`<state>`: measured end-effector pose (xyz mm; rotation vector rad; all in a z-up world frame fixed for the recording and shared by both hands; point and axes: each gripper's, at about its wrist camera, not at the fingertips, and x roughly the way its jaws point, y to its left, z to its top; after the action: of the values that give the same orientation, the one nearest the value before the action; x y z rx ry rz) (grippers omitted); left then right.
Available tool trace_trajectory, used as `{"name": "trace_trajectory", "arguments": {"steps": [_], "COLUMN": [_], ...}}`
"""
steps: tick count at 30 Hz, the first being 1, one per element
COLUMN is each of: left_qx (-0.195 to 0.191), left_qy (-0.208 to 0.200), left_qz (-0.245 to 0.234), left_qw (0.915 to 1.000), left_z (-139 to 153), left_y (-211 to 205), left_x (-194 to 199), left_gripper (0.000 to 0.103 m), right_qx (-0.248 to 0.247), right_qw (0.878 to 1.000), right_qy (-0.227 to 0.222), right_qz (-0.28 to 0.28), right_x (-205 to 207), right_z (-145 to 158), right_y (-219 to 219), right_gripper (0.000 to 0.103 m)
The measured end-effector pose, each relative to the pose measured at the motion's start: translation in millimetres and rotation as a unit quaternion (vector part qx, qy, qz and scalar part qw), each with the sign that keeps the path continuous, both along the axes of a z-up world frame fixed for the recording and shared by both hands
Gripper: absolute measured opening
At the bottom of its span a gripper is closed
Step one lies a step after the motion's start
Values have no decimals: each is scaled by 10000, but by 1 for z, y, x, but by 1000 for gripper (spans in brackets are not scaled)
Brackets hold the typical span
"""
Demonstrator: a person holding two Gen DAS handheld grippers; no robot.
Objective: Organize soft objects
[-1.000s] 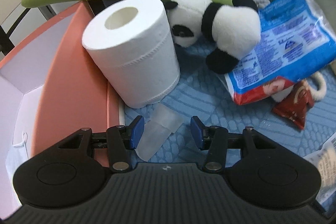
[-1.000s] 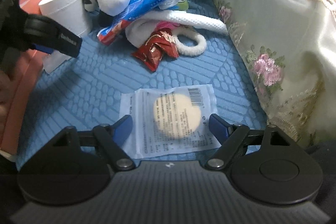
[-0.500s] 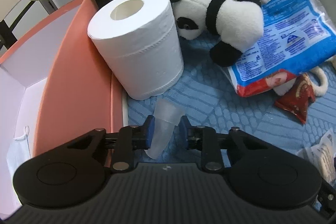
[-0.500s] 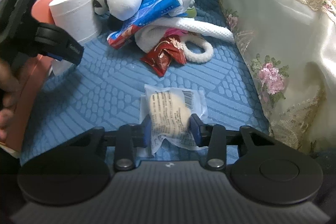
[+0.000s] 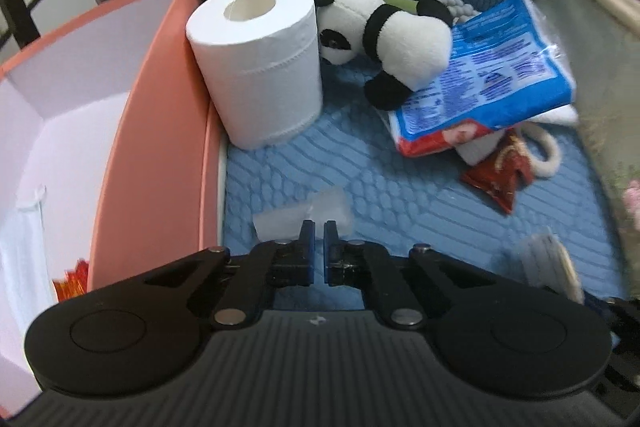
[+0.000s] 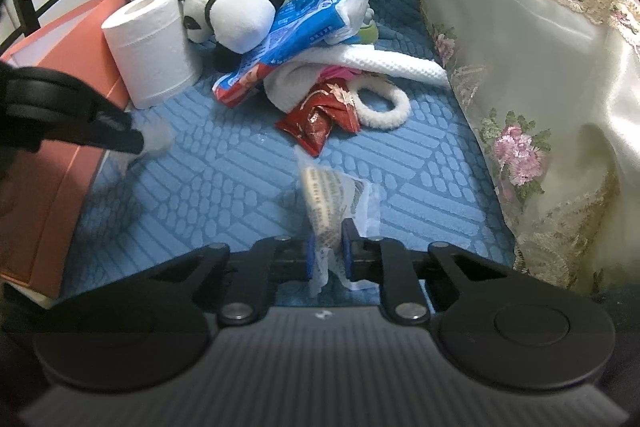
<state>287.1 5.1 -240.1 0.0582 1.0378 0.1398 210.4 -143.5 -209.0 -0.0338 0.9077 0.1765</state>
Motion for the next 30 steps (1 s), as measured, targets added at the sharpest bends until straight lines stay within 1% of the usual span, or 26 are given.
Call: {"name": "trace_trajectory", "arguments": {"steps": [2,5,10,14,16,17,19,20,21,22,23,24,25,26,27,29,30], "left_qx": [-175,-270,-583,-525,-612,-591,-452,-399,-383,-362,-301,-146,63,255,390,408,289], "left_qy": [8,-59,-187,-363,-452,-483,-420,-389,-391,-398,-431,-440,-431,-428,-404,-243,-215], "left_qz": [46,9,59,101,159,188,226,239,236,229,140,14,-89,-226,-352,-420,-391], "left_qw": [9998,9996,9981,9979,9970,9969,9978,9982,9982,9983,9985,9989,9990,9985,9978,9980,9986], "left_z": [5,12,22,23,23,23,22,20,18,16,15,14,12,10,6,0,-1], "left_y": [1,-1,2,7,13,15,17,18,19,20,19,15,9,4,0,-2,0], "left_x": [-7,-16,-31,-35,-33,-32,-28,-25,-23,-22,-20,-18,-17,-16,-15,-12,-10], "left_gripper": [4,3,3,4,4,6,15,32,41,47,50,50,50,50,50,50,50], "right_qx": [29,80,130,129,184,186,219,224,198,165,142,151,168,206,235,272,283], "right_qw": [10000,10000,9999,9996,9994,9994,9994,9995,9995,9996,9996,9996,9995,9994,9993,9991,9990], "right_qy": [2,-8,-109,-185,-204,-202,-159,-134,-122,-115,-93,-75,-42,-4,25,52,61], "right_qz": [7,26,-22,-164,-206,-207,-194,-198,-207,-214,-231,-241,-263,-281,-301,-328,-329], "right_x": [0,-2,-4,-4,-3,-3,-2,-2,-2,-2,-2,-1,-1,1,1,2,3], "right_z": [1,2,8,9,10,9,8,7,6,5,4,4,3,2,1,0,-1], "right_y": [0,-1,-5,-8,-9,-9,-8,-7,-6,-6,-6,-6,-7,-8,-9,-9,-9], "right_gripper": [15,14,14,14,14,14,15,16,17,18,20,21,26,33,36,37,37]}}
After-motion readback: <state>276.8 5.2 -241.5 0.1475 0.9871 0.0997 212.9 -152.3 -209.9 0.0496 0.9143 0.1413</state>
